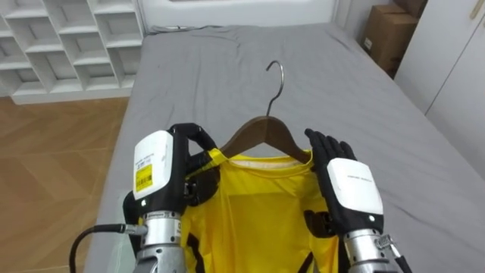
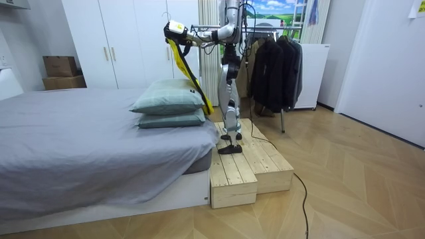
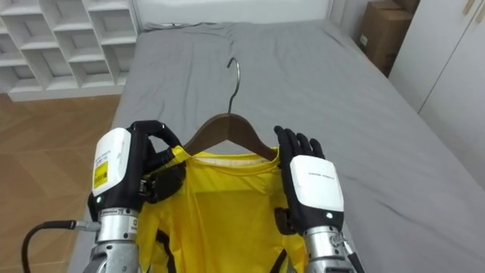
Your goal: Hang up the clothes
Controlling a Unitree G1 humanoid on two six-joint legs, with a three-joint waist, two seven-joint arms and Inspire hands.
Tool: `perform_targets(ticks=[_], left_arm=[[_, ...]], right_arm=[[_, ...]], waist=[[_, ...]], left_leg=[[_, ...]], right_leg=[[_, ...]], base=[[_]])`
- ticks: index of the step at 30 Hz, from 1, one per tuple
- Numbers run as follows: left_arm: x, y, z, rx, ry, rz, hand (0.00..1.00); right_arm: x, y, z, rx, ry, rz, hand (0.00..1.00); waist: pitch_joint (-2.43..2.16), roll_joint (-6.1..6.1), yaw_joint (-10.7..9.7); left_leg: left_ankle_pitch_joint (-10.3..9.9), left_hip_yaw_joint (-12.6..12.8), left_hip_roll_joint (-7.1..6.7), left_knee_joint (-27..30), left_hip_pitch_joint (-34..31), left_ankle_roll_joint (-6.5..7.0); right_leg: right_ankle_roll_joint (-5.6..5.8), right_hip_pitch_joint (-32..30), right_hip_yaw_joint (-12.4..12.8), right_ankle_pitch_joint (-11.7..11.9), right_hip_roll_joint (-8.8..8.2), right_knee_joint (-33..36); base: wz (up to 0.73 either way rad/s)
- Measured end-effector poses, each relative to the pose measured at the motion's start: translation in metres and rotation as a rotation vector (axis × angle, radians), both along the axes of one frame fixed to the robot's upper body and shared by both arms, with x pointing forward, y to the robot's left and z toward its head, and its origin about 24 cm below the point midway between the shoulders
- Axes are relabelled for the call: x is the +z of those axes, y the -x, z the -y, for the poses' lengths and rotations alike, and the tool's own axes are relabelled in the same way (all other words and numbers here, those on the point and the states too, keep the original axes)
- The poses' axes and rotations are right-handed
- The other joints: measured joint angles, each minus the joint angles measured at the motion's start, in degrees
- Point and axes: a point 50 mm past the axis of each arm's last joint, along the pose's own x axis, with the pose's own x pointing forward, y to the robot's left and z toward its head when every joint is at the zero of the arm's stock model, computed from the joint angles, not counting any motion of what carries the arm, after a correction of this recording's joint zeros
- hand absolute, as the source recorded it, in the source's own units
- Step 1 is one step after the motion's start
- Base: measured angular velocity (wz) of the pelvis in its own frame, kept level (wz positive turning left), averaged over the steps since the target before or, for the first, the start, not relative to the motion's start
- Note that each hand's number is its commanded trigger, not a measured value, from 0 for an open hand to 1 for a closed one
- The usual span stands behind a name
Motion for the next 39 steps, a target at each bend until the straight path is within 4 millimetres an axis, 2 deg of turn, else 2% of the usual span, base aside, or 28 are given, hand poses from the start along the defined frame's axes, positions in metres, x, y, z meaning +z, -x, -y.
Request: perform_targets(ticks=[4,20,29,39], left_arm=[[0.0,0.0,0.003,-0.002,0.015,0.0,1.0],[0.007,-0.004,0.011,-0.043,0.013,0.028,1.0],[0.006,-0.003,0.012,-0.049,0.009,0.025,1.0],[0.006,-0.003,0.014,-0.062,0.006,0.019,1.0]], right_arm=[[0.005,-0.001,0.0,-0.014,-0.009,0.058,0.0],[0.005,-0.003,0.005,-0.043,-0.004,0.134,0.0],[0.004,-0.003,0.006,-0.056,-0.004,0.151,0.0],[-0.002,-0.001,0.007,-0.066,-0.028,0.127,0.02]], waist=[[-0.1,0.37,0.0],[-0.21,0.19,0.1],[-0.54,-0.46,0.3],[-0.46,-1.08,0.4]], left_leg=[[0.0,0.0,0.0,-0.1,-0.1,0.0],[0.0,0.0,-0.02,-0.3,0.2,0.0],[0.0,-0.3,-0.02,-0.3,0.2,-0.01],[0.0,-0.3,-0.03,-0.3,0.2,-0.01]], right_leg=[[0.0,-0.1,0.0,0.0,0.02,0.0],[0.0,-0.1,-0.1,0.0,-0.05,0.0],[0.0,0.1,-0.5,0.0,-0.02,0.0],[0.0,0.1,-0.5,0.0,-0.04,0.0]], base=[[0.0],[0.0],[0.01],[0.0]])
